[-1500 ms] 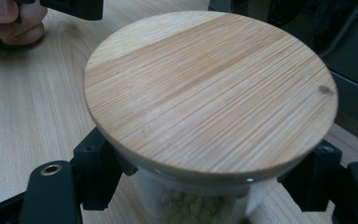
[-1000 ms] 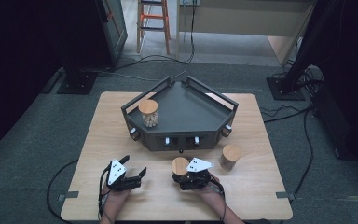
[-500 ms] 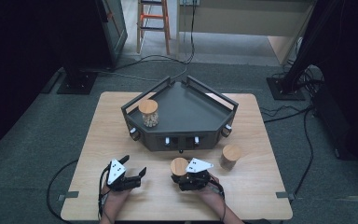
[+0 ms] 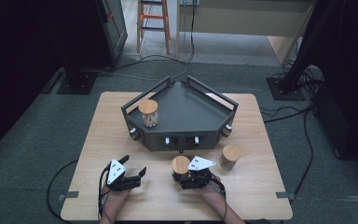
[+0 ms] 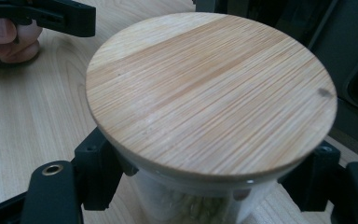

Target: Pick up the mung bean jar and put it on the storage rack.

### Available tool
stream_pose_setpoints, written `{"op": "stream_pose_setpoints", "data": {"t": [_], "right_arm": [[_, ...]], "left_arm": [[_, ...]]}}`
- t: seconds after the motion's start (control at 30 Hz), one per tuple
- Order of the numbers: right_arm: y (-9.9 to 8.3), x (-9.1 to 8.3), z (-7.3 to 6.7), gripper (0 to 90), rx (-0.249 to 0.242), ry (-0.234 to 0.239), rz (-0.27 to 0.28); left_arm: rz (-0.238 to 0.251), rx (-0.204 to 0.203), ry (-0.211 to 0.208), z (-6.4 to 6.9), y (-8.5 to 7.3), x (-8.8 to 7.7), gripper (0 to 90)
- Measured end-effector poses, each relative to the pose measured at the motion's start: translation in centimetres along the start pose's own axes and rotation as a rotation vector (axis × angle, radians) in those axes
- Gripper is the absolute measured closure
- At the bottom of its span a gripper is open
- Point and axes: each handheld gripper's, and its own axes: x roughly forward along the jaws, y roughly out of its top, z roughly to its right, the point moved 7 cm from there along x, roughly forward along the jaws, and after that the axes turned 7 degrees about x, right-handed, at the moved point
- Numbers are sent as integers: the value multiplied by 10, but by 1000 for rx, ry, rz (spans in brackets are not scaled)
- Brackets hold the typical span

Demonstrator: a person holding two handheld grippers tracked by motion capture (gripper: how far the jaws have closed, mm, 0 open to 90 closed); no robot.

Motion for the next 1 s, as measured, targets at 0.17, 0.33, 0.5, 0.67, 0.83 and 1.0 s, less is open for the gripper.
{"op": "stream_pose_setpoints", "data": {"t": [0.17,0.33,0.5,0.67,0.83,1.0], "right_arm": [[2,-1,1,253,9,-2,-2],[5,-3,2,253,27,3,-6],[8,-6,5,253,41,3,-7],[10,-9,8,253,51,-5,-6],[11,-11,11,253,61,-2,-4],[14,-12,11,253,49,-4,-15]], "left_arm": [[0,1,-3,0,0,0,114],[-1,-1,-6,-1,0,0,114],[-5,6,-5,0,1,1,114],[-5,10,-4,0,1,1,114],[1,6,-2,0,0,0,114],[4,6,-2,0,0,0,114]]}}
